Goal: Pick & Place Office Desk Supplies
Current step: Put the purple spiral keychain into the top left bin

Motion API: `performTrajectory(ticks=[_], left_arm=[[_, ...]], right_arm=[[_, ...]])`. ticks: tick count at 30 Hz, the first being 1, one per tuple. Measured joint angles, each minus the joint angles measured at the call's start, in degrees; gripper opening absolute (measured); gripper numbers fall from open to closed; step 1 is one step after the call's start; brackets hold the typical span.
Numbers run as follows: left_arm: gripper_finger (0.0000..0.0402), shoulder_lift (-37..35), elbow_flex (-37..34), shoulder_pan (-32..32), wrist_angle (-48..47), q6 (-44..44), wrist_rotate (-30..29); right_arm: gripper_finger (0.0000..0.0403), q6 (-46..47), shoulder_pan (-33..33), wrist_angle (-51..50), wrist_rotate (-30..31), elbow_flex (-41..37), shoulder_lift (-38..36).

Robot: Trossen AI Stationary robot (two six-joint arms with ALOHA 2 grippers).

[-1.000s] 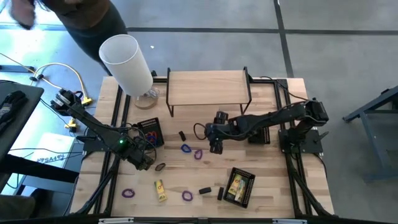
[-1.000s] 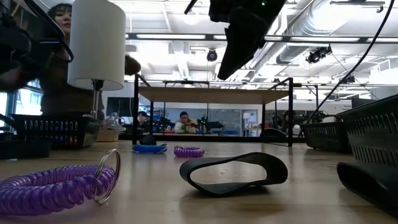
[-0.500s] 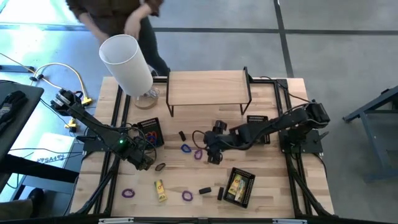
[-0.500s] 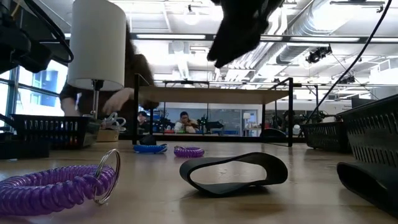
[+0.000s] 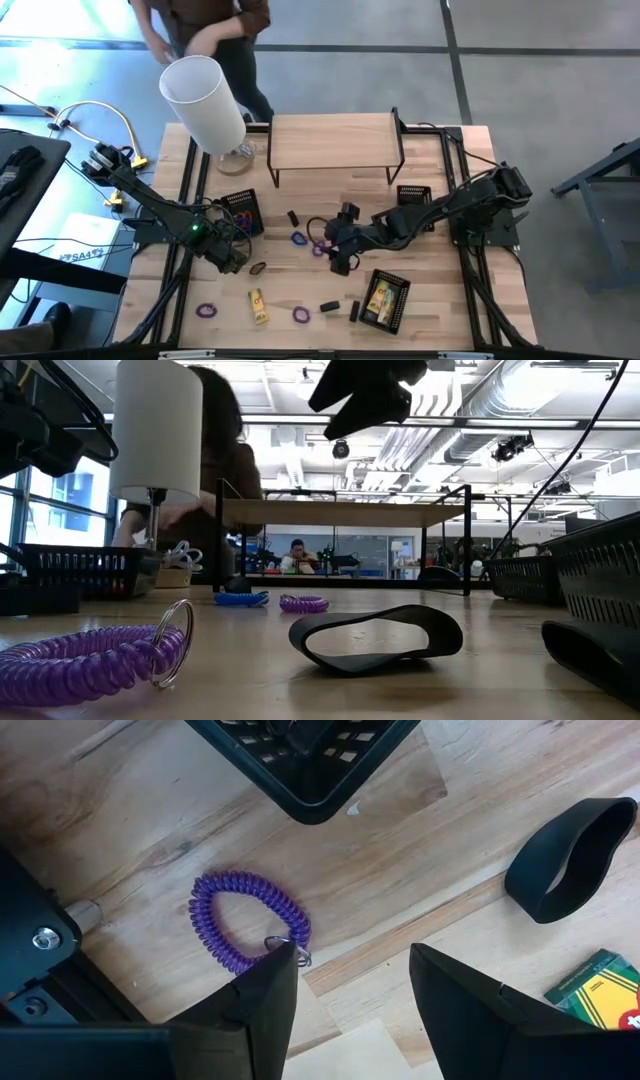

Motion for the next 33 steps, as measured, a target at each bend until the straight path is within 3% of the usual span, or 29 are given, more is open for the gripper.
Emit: performTrajectory(ticks=[17, 33], left_arm=[[0.0187, 0.0, 0.0, 0.0, 0.0, 0.0, -0.1], [0.0187, 0.0, 0.0, 0.0, 0.0, 0.0, -0.2]], right_arm=[[0.0278, 6.2, 0.0, 1.7, 3.0, 0.0, 0.0], [0.0278, 4.5, 0.0, 4.9, 2.6, 0.0, 0.0]])
